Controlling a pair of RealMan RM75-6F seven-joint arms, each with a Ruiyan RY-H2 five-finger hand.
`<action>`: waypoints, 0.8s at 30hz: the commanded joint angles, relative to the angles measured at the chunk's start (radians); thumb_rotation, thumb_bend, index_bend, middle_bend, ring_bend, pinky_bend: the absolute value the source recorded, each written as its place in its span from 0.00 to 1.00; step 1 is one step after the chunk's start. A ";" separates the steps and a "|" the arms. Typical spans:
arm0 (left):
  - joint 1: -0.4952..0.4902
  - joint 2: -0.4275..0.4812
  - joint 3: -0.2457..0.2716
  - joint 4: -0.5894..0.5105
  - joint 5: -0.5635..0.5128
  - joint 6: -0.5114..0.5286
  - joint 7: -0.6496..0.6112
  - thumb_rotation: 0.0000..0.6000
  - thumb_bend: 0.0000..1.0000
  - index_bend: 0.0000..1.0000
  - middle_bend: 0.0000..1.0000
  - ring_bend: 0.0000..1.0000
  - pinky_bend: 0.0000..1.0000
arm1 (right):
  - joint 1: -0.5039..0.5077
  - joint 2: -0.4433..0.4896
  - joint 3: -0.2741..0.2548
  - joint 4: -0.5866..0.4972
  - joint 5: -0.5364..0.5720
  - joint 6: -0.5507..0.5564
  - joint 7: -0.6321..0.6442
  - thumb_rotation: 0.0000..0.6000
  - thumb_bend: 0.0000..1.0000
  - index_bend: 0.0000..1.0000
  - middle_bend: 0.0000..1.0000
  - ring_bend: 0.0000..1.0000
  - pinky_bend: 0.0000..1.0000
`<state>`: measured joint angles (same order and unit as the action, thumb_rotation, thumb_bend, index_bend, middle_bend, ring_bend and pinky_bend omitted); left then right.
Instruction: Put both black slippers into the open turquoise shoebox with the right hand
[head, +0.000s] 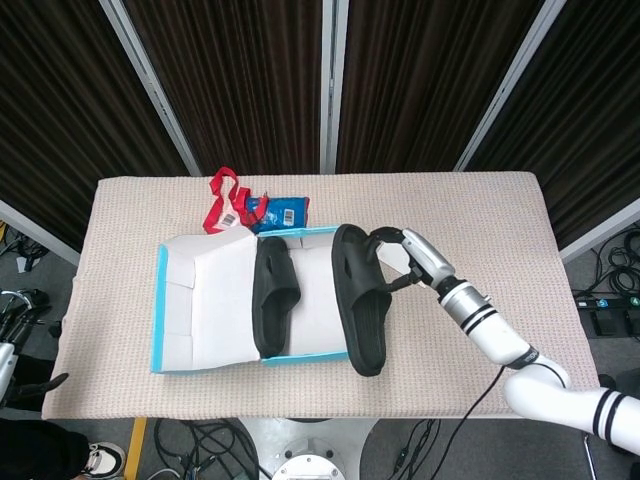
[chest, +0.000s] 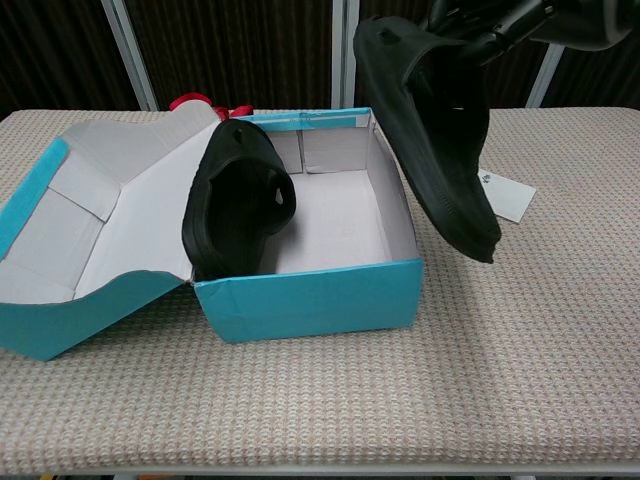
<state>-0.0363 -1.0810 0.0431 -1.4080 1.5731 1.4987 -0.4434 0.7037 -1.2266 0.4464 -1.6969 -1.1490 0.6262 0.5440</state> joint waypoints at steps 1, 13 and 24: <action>0.003 -0.003 0.000 0.009 -0.003 0.002 -0.007 1.00 0.05 0.12 0.12 0.03 0.07 | 0.028 -0.082 -0.011 0.079 -0.040 0.032 0.047 1.00 0.13 0.54 0.50 0.16 0.13; 0.010 -0.021 -0.010 0.058 -0.020 0.004 -0.017 1.00 0.05 0.12 0.12 0.03 0.07 | 0.102 -0.265 -0.036 0.295 -0.176 0.036 0.315 1.00 0.10 0.54 0.50 0.16 0.14; 0.011 -0.034 -0.014 0.091 -0.028 -0.003 -0.048 1.00 0.05 0.12 0.12 0.03 0.07 | 0.169 -0.342 -0.078 0.443 -0.232 0.021 0.454 1.00 0.10 0.55 0.50 0.16 0.15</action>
<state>-0.0258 -1.1146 0.0294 -1.3182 1.5458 1.4953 -0.4900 0.8628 -1.5592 0.3752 -1.2674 -1.3753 0.6501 0.9875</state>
